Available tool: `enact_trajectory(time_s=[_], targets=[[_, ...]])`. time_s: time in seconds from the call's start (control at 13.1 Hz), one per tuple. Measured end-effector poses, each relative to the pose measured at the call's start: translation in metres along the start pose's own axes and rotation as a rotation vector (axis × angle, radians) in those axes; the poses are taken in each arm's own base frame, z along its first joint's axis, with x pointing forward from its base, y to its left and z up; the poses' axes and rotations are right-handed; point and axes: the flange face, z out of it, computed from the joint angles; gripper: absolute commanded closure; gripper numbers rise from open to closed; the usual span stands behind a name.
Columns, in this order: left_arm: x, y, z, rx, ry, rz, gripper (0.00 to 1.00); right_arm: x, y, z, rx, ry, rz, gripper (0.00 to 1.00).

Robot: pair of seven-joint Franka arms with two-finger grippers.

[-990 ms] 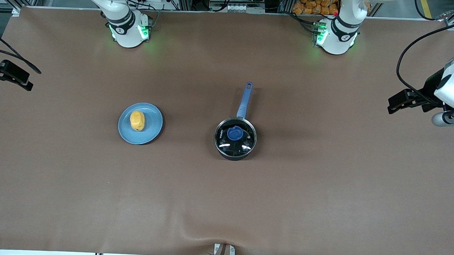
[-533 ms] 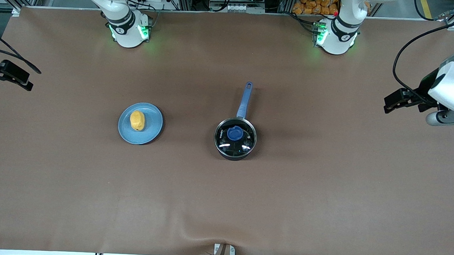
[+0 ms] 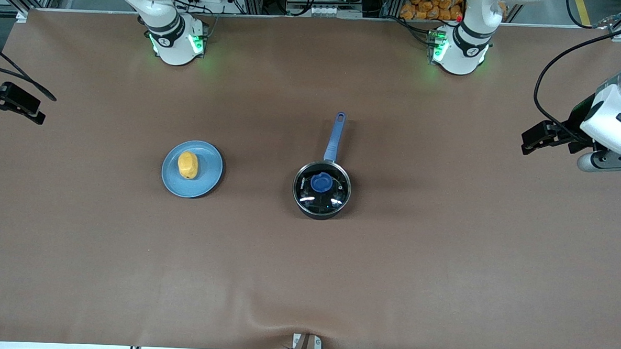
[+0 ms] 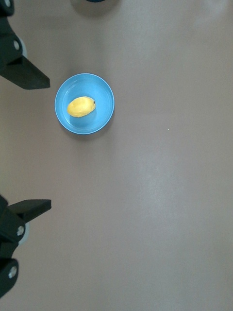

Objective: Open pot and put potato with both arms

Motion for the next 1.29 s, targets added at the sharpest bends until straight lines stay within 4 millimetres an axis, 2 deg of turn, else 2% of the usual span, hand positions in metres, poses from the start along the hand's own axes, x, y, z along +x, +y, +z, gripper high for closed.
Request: enact_trajectory(time_s=[0.46,0.91,1.14,1.29], targets=[[0.000,0.000,0.004,0.002,-0.009,0.000,0.00,0.000,-0.001,0.000,0.000,0.000,-0.002,0.00],[-0.001,0.003,0.006,0.002,-0.012,0.005,0.00,0.000,-0.017,0.003,0.001,-0.007,-0.029,0.00],[-0.001,0.003,0.006,0.002,-0.012,0.006,0.00,0.002,-0.035,0.010,0.001,-0.020,-0.060,0.00],[-0.001,0.003,0.006,0.002,-0.012,0.006,0.00,0.004,-0.033,0.014,0.000,-0.025,-0.061,0.00]])
